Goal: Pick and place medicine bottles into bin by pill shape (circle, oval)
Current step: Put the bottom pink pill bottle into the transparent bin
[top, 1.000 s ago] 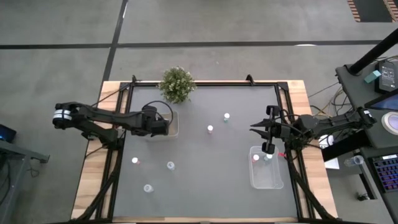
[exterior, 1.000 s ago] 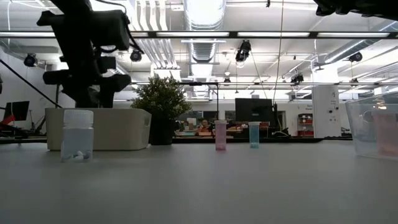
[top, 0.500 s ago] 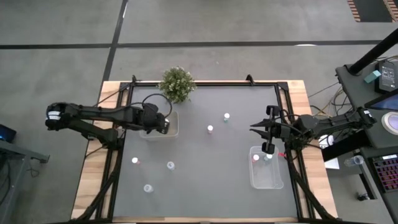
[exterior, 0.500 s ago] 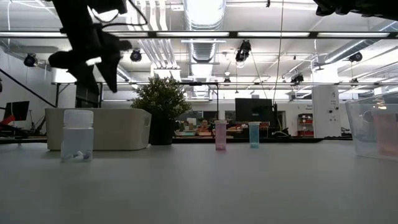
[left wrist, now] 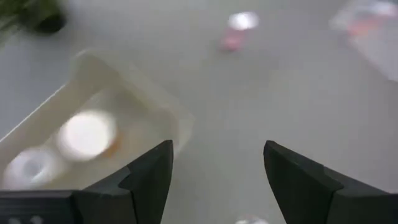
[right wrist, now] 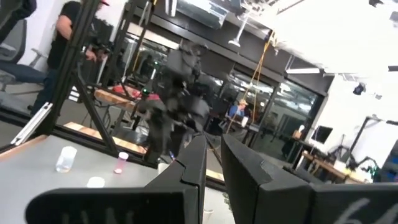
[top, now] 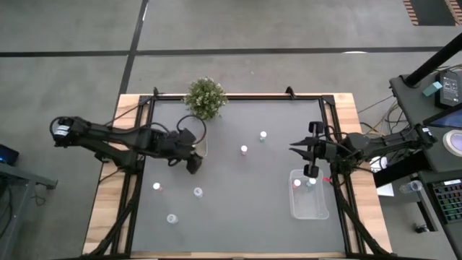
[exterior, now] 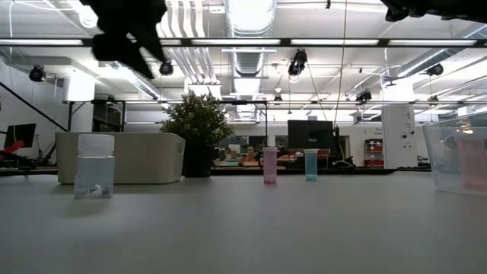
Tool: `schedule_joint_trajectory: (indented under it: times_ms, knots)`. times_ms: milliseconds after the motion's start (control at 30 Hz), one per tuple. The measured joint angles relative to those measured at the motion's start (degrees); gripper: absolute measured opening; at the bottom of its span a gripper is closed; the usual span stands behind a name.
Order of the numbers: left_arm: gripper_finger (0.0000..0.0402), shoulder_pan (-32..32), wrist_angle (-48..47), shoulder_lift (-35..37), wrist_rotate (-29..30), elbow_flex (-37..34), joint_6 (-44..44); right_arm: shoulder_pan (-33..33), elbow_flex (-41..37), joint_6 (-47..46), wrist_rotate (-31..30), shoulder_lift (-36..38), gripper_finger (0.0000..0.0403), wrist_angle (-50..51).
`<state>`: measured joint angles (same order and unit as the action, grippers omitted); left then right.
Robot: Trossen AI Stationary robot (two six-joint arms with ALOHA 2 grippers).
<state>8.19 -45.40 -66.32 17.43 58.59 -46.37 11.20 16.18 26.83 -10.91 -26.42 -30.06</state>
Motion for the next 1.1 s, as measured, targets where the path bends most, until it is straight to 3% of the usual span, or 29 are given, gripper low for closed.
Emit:
schedule_joint_trajectory:
  times_ms: [200,333,567,867,1100]
  knots:
    - [0.0231,6.10,12.18,0.05,0.38,-0.16,13.55,0.01,1.55,-3.05,-0.21,-4.29,0.0038,0.87]
    - [0.0231,10.03,15.42,0.00,0.54,-0.81,19.83,0.00,2.64,-4.88,-0.23,-7.92,0.0038,1.24]
    - [0.0231,14.29,15.38,-0.02,0.52,-0.87,19.78,0.02,6.84,-9.77,-1.19,-13.77,0.0038,4.70]
    - [0.0231,15.93,15.43,-0.14,0.44,-0.87,19.09,0.02,16.50,-18.83,-1.26,-21.08,0.0038,23.26]
    - [0.0231,15.99,15.19,-1.04,-3.51,-0.90,7.46,0.02,20.72,-18.93,-1.26,-25.97,0.0038,30.85]
